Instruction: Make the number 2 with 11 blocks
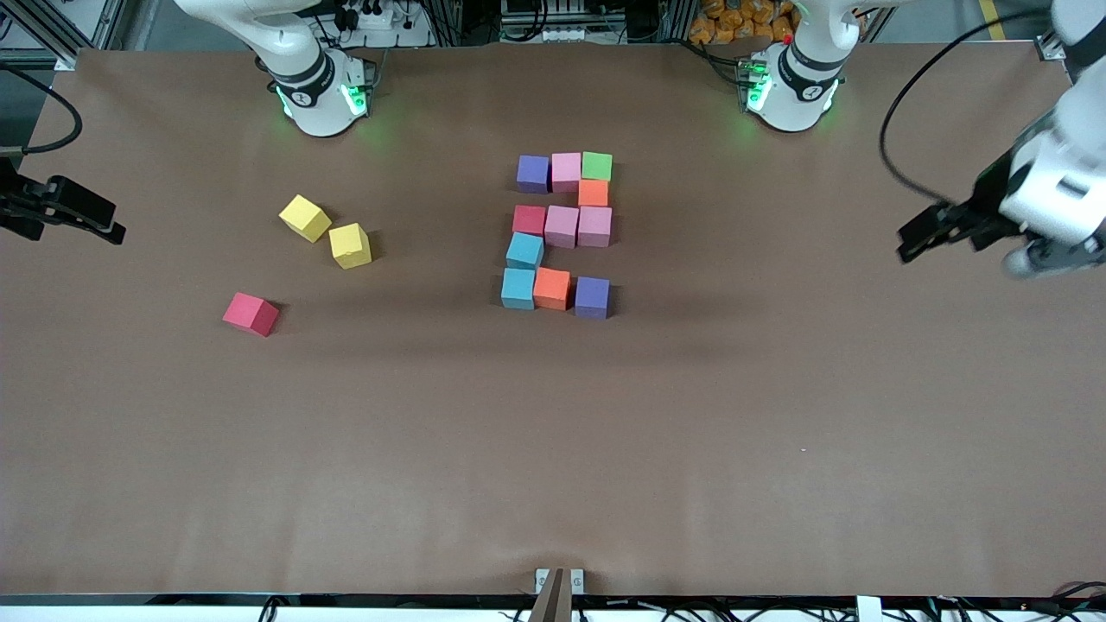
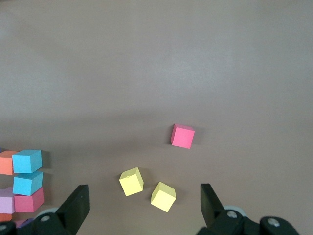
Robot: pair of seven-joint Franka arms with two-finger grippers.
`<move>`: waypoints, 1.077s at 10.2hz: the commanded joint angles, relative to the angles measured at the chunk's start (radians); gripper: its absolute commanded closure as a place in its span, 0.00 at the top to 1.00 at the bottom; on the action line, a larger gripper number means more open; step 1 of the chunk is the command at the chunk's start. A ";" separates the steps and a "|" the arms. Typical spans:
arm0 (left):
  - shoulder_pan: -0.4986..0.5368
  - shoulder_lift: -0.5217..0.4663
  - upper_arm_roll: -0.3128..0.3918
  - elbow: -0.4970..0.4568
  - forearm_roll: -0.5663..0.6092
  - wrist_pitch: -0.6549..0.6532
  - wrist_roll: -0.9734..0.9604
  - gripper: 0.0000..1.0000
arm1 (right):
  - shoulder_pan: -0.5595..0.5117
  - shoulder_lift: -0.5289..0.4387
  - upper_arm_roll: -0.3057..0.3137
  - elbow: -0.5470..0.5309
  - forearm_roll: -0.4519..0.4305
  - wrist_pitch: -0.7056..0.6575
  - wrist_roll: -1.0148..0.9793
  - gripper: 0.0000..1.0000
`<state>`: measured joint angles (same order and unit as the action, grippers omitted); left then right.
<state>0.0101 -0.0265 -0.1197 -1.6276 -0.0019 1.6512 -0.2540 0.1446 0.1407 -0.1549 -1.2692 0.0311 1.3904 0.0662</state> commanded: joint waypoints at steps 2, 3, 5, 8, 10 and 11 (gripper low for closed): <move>0.016 -0.173 -0.014 -0.107 -0.004 -0.057 0.035 1.00 | -0.019 -0.006 0.017 -0.002 -0.011 0.001 0.011 1.00; 0.014 -0.185 -0.009 -0.116 -0.004 -0.057 0.035 1.00 | -0.019 -0.006 0.017 -0.002 -0.011 0.001 0.011 1.00; 0.008 -0.184 -0.005 -0.112 -0.004 -0.057 0.025 1.00 | -0.020 -0.006 0.017 -0.002 -0.011 0.001 0.011 1.00; -0.102 -0.097 0.118 -0.033 0.008 -0.056 0.019 1.00 | -0.020 -0.006 0.017 -0.002 -0.011 0.001 0.011 1.00; -0.114 -0.058 0.129 0.006 0.008 -0.056 0.019 1.00 | -0.022 -0.006 0.017 -0.002 -0.011 0.001 0.009 1.00; -0.116 -0.040 0.130 0.011 0.011 -0.056 0.021 1.00 | -0.022 -0.006 0.017 -0.002 -0.011 0.001 0.009 1.00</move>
<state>-0.0854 -0.1032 -0.0003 -1.6601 -0.0020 1.6068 -0.2377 0.1434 0.1410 -0.1558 -1.2696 0.0311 1.3906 0.0667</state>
